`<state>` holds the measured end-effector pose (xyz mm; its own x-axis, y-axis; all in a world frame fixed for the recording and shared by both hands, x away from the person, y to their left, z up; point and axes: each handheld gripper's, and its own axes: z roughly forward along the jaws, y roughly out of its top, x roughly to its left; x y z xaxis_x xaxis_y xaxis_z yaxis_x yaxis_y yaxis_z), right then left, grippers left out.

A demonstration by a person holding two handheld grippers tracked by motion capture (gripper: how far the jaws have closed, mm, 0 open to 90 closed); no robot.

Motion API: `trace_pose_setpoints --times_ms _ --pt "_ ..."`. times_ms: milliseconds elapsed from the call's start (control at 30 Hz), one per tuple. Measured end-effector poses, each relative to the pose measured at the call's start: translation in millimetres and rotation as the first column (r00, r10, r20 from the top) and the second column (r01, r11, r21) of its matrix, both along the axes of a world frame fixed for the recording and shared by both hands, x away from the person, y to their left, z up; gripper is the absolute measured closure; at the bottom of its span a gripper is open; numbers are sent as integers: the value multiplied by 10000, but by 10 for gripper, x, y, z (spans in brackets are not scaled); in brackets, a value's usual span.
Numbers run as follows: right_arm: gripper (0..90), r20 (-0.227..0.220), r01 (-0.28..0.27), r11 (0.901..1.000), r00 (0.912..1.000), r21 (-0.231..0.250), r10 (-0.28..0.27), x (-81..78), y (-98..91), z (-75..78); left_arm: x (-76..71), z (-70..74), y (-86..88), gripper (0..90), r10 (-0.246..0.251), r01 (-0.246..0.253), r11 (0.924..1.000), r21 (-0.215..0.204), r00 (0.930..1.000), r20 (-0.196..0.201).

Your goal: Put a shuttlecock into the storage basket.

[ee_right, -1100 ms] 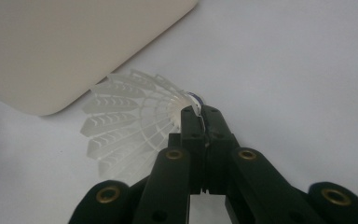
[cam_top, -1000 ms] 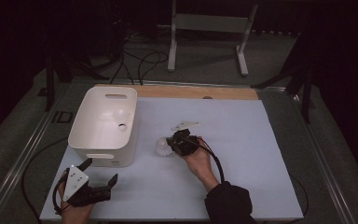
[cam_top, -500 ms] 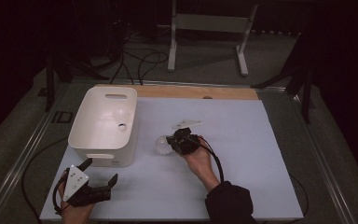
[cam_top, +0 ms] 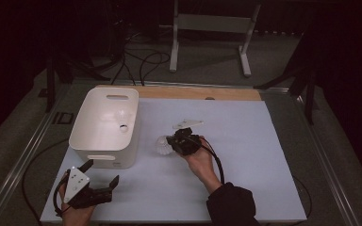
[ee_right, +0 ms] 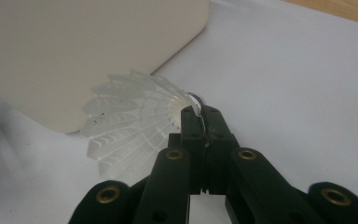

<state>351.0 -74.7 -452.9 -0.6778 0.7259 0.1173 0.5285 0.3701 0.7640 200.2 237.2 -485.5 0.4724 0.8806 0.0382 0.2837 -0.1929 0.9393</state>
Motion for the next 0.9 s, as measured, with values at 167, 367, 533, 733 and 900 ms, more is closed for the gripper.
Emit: trace_pose_setpoints --times_ms 167,367,533,733,900 --pt "888 39 10 10000 10000 53 -10 -5 -1 26 1 -1 -2 3 0 0 10000 -9 10000 -1" --pt "888 11 12 9998 10000 200 -12 -5 -4 58 1 -1 -2 3 -6 6 10000 -12 10000 4" --pt "888 62 18 9997 10000 238 -20 -9 -1 79 0 -1 -3 3 -3 3 10000 -7 10000 9" --pt "888 87 0 9995 10000 314 -2 -10 -1 110 0 0 0 3 1 -1 10000 -4 10000 7" --pt "888 105 4 9992 9999 394 -8 -15 5 143 -1 1 2 3 -1 1 10000 9 10000 10"
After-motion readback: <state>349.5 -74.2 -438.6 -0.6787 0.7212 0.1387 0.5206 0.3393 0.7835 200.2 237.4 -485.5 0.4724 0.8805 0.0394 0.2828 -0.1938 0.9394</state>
